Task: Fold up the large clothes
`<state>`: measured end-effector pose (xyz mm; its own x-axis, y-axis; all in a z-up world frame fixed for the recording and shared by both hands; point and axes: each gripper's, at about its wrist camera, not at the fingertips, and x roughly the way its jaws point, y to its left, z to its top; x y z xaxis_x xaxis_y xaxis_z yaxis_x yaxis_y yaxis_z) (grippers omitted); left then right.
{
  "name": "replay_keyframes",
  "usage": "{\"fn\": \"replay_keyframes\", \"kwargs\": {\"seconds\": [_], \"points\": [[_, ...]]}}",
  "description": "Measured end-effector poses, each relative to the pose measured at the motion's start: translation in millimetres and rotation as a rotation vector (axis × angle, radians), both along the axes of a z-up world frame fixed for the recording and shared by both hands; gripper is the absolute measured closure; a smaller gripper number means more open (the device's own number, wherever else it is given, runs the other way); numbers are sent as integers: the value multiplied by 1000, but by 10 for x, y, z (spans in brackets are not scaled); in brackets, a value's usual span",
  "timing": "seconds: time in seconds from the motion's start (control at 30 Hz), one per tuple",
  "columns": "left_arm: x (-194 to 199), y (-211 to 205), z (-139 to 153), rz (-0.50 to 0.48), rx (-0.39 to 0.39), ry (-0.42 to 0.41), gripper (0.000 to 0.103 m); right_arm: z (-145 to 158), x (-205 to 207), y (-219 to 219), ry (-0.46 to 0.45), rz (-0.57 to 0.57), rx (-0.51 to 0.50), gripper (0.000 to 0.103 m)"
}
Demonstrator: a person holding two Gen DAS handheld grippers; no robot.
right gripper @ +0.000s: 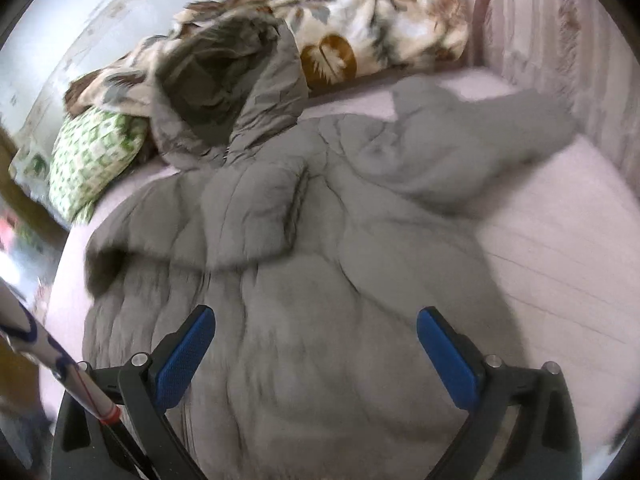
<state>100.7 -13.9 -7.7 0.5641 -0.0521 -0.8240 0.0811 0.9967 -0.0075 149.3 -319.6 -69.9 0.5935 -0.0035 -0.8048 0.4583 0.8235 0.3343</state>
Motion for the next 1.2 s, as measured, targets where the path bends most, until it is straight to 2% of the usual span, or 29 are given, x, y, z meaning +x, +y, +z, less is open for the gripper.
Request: {"fn": "replay_keyframes", "kwargs": {"seconds": [0.17,0.2,0.23,0.27,0.3,0.33,0.57,0.7,0.9,1.0,1.07,1.13,1.2], "points": [[9,70,-139,3,-37,59,41,-337,585,-94,49,-15,112,5],[11,76,-138,5,-44,59,41,-368,641,-92,56,-17,121,13],[10,73,-127,7,-46,53,41,-389,706,-93,68,-14,133,36],[3,57,-116,8,-42,45,41,-404,756,-96,80,0,156,54],[7,56,-105,7,-40,39,41,-396,798,-104,90,18,192,75],[2,56,-95,7,-37,35,41,-363,805,-115,88,15,192,78],[-17,35,-84,7,-38,34,41,-18,673,-308,75,-34,15,83],[-63,-19,-96,-3,-26,43,41,-67,630,-462,108,-73,-18,84],[-155,-115,1,-25,0,18,41,-248,664,-479,155,-66,-44,84],[-194,-169,40,-40,10,8,41,-191,619,-541,126,-57,-5,80],[-215,-221,46,-49,14,9,41,-38,481,-629,67,-61,31,78],[-227,-273,32,-60,13,19,41,95,289,-703,17,-56,46,65],[-236,-314,14,-71,7,30,41,236,34,-852,-34,-66,50,60]]}}
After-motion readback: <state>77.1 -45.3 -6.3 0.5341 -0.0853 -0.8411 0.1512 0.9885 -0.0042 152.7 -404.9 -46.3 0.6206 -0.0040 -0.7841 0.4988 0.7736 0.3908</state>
